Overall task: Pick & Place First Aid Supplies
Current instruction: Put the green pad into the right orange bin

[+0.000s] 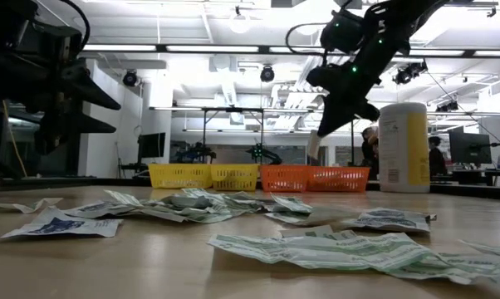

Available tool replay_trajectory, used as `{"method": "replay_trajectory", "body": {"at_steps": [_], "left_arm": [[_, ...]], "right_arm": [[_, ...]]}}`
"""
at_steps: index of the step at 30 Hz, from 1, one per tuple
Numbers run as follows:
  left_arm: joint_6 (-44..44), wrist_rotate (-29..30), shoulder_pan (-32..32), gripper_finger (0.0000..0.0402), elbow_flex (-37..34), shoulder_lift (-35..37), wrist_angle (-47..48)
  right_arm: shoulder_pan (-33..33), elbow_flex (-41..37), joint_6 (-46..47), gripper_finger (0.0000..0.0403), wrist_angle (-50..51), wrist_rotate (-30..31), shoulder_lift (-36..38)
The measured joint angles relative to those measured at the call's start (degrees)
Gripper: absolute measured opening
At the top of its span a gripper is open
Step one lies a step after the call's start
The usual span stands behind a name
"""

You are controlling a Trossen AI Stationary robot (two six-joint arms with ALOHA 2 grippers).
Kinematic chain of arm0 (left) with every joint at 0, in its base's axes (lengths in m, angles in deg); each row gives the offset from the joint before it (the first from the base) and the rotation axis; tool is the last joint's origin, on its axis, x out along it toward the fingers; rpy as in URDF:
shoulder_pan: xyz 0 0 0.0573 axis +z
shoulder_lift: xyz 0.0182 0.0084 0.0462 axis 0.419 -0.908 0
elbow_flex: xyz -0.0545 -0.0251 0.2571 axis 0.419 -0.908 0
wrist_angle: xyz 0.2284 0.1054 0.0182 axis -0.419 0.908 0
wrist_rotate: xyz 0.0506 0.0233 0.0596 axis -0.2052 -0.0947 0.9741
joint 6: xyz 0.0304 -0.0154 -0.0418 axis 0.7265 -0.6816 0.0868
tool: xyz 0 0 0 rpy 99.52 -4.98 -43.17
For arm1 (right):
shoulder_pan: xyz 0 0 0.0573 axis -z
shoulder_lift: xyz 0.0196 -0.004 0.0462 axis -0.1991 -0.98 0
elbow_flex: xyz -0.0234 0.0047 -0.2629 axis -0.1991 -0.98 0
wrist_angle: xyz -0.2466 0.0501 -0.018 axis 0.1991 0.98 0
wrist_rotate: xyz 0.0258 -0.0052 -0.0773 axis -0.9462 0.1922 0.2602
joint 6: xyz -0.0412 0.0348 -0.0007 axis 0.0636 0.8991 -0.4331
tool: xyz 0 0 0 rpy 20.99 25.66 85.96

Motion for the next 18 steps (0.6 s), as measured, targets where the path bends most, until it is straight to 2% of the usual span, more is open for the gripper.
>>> {"method": "replay_trajectory", "body": {"at_steps": [5, 12, 18], "left_arm": [[-2.36, 4.57, 0.00, 0.0179, 0.00, 0.00, -0.20], [-4.08, 10.03, 0.02, 0.0179, 0.00, -0.01, -0.58], [-4.80, 13.34, 0.00, 0.0179, 0.00, -0.01, -0.58]], "right_arm": [[6.52, 0.02, 1.38, 0.0000, -1.50, 0.34, 2.54], [14.18, 0.11, 1.88, 0.0000, -1.36, -1.62, 1.31], [17.50, 0.11, 1.53, 0.0000, 0.32, 2.87, -1.67]]}}
